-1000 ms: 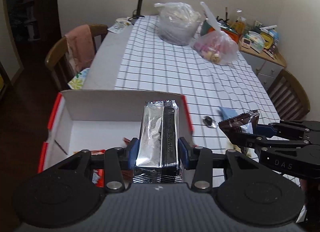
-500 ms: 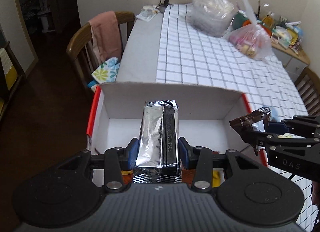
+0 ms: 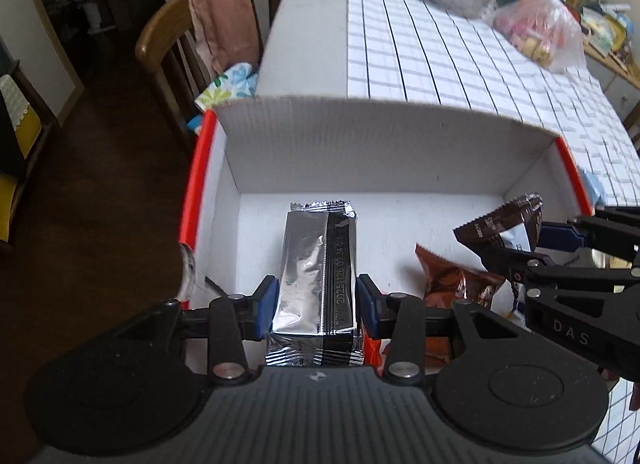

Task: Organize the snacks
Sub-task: 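Carry the silver bar and brown packet with both tools over the box, then open both tools to drop the silver bar and brown packet into the box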

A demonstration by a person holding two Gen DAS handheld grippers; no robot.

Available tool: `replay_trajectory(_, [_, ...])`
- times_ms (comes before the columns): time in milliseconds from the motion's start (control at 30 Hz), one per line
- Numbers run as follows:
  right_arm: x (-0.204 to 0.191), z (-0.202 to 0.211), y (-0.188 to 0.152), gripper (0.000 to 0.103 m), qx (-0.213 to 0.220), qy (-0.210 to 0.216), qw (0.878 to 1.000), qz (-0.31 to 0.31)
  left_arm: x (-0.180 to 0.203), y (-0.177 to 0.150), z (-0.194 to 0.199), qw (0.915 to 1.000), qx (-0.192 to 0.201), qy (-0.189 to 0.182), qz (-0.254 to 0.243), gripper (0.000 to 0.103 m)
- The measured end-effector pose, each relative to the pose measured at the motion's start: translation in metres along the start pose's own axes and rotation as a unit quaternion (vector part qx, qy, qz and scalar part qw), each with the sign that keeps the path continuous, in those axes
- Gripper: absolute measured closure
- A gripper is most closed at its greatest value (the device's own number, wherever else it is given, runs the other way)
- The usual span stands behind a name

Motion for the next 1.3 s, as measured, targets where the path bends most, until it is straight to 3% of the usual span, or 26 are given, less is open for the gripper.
replay_trajectory(467, [-0.006,0.004,-0.002,0.062,-0.001,0.014,1.0,-0.001,0.005,-0.003,-0.004,0.9999,-0.005,0.002,-0.015,0.061])
replay_trajectory(667, [-0.006,0.023,0.001,0.056,0.019,0.022,1.0,-0.005,0.007,-0.003,0.01,0.9998,0.013,-0.01,-0.013,0.051])
replay_trajectory(1300, [0.01,0.108,-0.005,0.032,0.101,0.03,0.994,-0.02,0.037,-0.009,0.08,0.9938,0.096,-0.055,-0.012,0.038])
Point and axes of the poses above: each gripper's, at about its wrist camera, not at the fingertips, and z roughly against the way its jaws point, x to its right, y to its top, the point moved 7 cm from there along -z, roughly the way its jaws point, and after that the axes turned 8 degrees about z, right-handed, at the moved point
